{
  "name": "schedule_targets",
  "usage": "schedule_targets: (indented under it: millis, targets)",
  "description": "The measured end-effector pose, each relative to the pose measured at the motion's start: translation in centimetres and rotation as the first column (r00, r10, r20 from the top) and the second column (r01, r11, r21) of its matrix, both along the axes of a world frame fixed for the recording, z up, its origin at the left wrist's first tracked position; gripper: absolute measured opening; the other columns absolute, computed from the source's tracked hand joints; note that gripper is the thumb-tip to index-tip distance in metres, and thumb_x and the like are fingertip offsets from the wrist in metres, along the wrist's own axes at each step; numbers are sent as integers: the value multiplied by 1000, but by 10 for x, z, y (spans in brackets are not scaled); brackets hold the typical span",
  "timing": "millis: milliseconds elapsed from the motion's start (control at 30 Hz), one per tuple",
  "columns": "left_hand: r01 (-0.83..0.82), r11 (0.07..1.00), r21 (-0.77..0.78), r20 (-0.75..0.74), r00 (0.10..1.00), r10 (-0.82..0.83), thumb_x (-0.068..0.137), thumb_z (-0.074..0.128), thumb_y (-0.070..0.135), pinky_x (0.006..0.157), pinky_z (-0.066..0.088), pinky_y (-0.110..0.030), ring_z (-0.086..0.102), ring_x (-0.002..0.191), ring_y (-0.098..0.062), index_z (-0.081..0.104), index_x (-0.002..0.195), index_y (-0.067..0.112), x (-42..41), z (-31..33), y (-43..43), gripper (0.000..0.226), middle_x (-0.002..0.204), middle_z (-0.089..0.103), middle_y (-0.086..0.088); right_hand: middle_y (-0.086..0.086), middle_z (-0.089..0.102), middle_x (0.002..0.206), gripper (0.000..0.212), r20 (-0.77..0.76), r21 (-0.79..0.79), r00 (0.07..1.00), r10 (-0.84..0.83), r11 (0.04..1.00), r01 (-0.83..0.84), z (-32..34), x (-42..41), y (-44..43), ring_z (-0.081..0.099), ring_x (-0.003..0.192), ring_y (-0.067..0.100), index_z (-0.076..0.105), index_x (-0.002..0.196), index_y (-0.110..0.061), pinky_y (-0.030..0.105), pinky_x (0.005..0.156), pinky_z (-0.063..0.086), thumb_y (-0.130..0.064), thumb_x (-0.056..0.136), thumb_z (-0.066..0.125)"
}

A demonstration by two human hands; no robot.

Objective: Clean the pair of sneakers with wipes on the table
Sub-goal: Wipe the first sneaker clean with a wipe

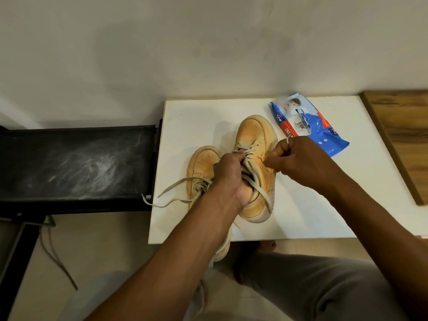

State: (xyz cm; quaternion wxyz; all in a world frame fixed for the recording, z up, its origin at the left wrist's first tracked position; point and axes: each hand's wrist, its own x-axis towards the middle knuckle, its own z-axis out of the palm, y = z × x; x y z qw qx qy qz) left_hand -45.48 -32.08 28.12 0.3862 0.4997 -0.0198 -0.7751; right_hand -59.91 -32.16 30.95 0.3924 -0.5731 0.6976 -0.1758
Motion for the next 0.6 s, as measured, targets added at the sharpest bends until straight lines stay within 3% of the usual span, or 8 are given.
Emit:
schedule_targets:
  millis: [100, 267, 367, 500, 600]
  targets:
    - [10, 1000, -8, -16, 1000, -10, 104, 45, 18, 89, 56, -51, 68, 105, -40, 62, 128, -1, 0, 1, 0, 36, 117, 70, -26, -3, 68, 76, 12, 13, 66, 999, 39, 997, -40, 2, -2, 4, 63, 72, 9, 70, 80, -19, 16, 56, 45, -29, 86, 73]
    - [27, 999, -22, 46, 999, -26, 102, 50, 21, 102, 50, -56, 69, 106, -39, 65, 126, 1, 0, -7, -3, 34, 112, 72, -23, -3, 62, 79, 15, -88, -163, 989, -118, 981, 103, -9, 3, -5, 59, 76, 12, 65, 87, -17, 19, 60, 43, -31, 91, 67]
    - [5, 1000, -12, 19, 1000, -5, 102, 48, 20, 104, 49, -56, 68, 109, -40, 63, 128, 1, 1, -7, -4, 35, 116, 70, -24, 0, 66, 77, 15, -27, -42, 1000, -16, 999, 15, -5, 0, -6, 63, 74, 12, 69, 86, -14, 20, 60, 48, -29, 89, 70]
    - [13, 1000, -23, -19, 1000, -13, 103, 45, 20, 104, 48, -58, 67, 111, -42, 61, 131, 1, -1, -6, -3, 38, 119, 69, -25, -9, 66, 60, 12, 60, 103, 996, 64, 992, -70, 0, -8, 3, 62, 56, 1, 71, 78, -17, 16, 51, 47, -25, 86, 73]
    - [16, 999, -32, -3, 1000, -16, 103, 46, 20, 102, 50, -55, 68, 104, -40, 62, 128, 1, -1, -5, -4, 36, 111, 71, -24, -2, 68, 74, 13, 25, -67, 999, -40, 997, 41, -8, -3, 1, 64, 70, 7, 70, 84, -16, 23, 62, 50, -28, 87, 72]
